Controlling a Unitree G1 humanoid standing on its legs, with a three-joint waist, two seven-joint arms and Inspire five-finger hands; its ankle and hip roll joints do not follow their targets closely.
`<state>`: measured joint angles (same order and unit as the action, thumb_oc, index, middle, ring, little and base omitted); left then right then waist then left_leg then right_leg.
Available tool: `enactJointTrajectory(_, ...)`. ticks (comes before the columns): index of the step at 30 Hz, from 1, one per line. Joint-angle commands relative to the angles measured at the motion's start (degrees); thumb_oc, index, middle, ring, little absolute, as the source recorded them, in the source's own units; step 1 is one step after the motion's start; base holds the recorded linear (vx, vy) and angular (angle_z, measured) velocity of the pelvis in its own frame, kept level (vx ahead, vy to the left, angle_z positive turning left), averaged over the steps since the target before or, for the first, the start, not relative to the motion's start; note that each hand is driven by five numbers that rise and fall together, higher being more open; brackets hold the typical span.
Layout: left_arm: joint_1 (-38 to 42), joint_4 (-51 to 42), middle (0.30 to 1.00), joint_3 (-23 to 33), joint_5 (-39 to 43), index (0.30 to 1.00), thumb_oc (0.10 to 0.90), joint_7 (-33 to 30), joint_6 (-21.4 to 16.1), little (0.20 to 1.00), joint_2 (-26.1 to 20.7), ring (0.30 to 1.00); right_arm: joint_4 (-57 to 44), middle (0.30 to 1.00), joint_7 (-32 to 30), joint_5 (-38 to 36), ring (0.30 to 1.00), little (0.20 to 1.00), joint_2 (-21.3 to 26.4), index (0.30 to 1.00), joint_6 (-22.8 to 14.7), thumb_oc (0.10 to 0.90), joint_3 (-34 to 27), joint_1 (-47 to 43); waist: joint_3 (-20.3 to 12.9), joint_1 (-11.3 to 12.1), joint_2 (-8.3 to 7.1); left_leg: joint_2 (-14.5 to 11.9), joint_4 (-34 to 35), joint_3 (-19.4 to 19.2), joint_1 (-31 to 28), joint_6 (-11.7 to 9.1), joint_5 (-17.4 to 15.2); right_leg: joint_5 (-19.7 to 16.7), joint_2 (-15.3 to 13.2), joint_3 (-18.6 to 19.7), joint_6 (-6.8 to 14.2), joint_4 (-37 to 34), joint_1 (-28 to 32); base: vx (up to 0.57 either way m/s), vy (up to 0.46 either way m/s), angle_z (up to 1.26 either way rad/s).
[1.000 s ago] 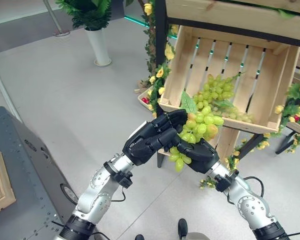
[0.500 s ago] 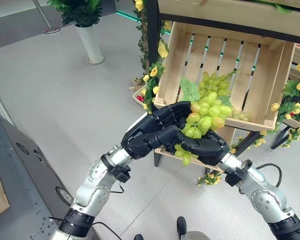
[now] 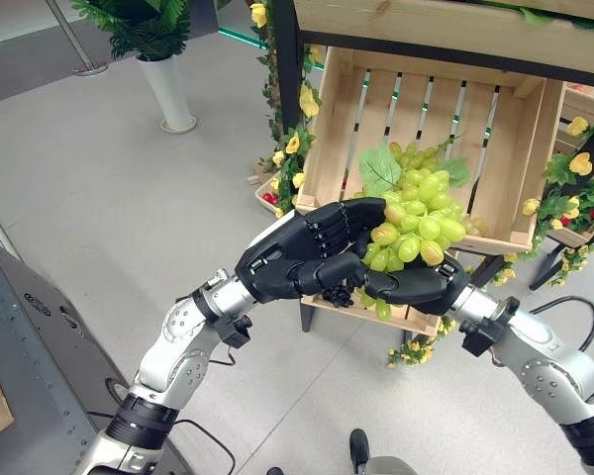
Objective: Pick up the fruits from the basket on one side to the basket on the other side
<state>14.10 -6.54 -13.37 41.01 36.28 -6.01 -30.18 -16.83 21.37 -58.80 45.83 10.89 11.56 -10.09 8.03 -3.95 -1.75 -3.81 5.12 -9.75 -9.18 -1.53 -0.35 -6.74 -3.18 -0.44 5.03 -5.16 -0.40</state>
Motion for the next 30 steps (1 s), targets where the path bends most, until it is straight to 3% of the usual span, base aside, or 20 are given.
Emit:
enactJointTrajectory(1,-4.28,1.89,0.9,-13.87,-9.12,0.9,0.8,8.38,-0.56,0.9,-8.04,0.9,4.01,0.3,-6.1,-5.66,0.3,0.3,-1.09,0.3,-11.21,0.4,-13.64,-20.88,-5.75,0.12,0.08,-1.89,-0.12,2.9,2.59,-1.1,-2.3,4.46,-3.04,-0.88,2.72,0.16,3.89,0.0,0.0,0.0)
enactJointTrajectory(4,-5.42,2.89,0.9,-11.58,-5.81,0.9,0.8,2.56,-3.76,0.9,-7.77,0.9,4.42,0.3,-5.98,-6.51,0.3,0.3,-0.01,0.3,-10.73,0.4,-14.45,-19.39,-5.69,0.41,-0.26,-1.88,-0.12,3.4,2.76,-1.23,-2.19,4.48,-3.0,-1.11,2.64,0.16,3.92,0.0,0.0,0.0)
enactJointTrajectory(8,-6.5,2.37,0.9,-6.66,-0.85,0.9,0.8,-4.03,-8.89,0.9,-5.51,0.9,3.27,0.3,-6.23,-6.19,0.3,0.3,-2.33,0.3,-8.89,0.4,-16.06,-15.8,-5.48,0.86,-0.63,-1.89,-0.12,4.02,2.91,-1.25,-2.25,4.59,-2.94,-1.35,2.29,0.16,4.09,0.0,0.0,0.0)
enactJointTrajectory(15,-8.6,-6.24,0.9,5.41,2.45,0.9,0.8,-10.78,-13.01,0.9,-0.97,0.9,-3.6,0.3,-6.53,-5.57,0.3,0.3,-11.88,0.3,-3.98,0.4,-19.43,-2.35,-5.08,2.23,-1.21,-1.92,-0.12,5.57,3.24,-1.16,-2.05,4.61,-3.25,-2.77,1.86,0.16,4.45,-0.02,-0.025,0.0)
enactJointTrajectory(20,-8.15,-8.56,0.9,8.68,4.07,0.9,0.8,-14.55,-16.55,0.9,0.69,0.9,-5.32,0.3,-4.96,-4.53,0.3,0.3,-18.29,0.3,-2.12,0.4,-16.68,3.67,-4.81,2.34,-1.14,-2.11,-0.12,5.65,3.28,-1.22,-1.85,4.6,-3.31,-3.21,1.83,0.16,4.52,0.0,0.0,0.0)
enactJointTrajectory(26,-7.83,-9.04,0.9,11.06,-0.88,0.9,0.8,-17.75,-16.66,0.9,1.1,0.9,-2.6,0.3,-3.75,-5.15,0.3,0.3,-19.85,0.3,-3.05,0.4,-14.26,6.68,-4.78,2.34,-1.42,-2.24,-0.12,5.58,3.2,-1.49,-1.74,4.73,-3.27,-3.42,1.94,0.16,4.64,0.0,0.0,0.0)
enactJointTrajectory(30,-9.02,-7.06,0.9,11.6,-6.51,0.9,0.8,-16.09,-12.54,0.9,-2.27,0.9,-2.38,0.3,-2.37,-5.12,0.3,0.3,-18.5,0.3,-4.93,0.4,-14.79,6.86,-4.79,2.47,-1.31,-2.23,-0.12,5.53,3.47,-1.55,-1.54,4.77,-3.28,-3.62,1.99,0.16,4.44,0.0,0.0,0.0)
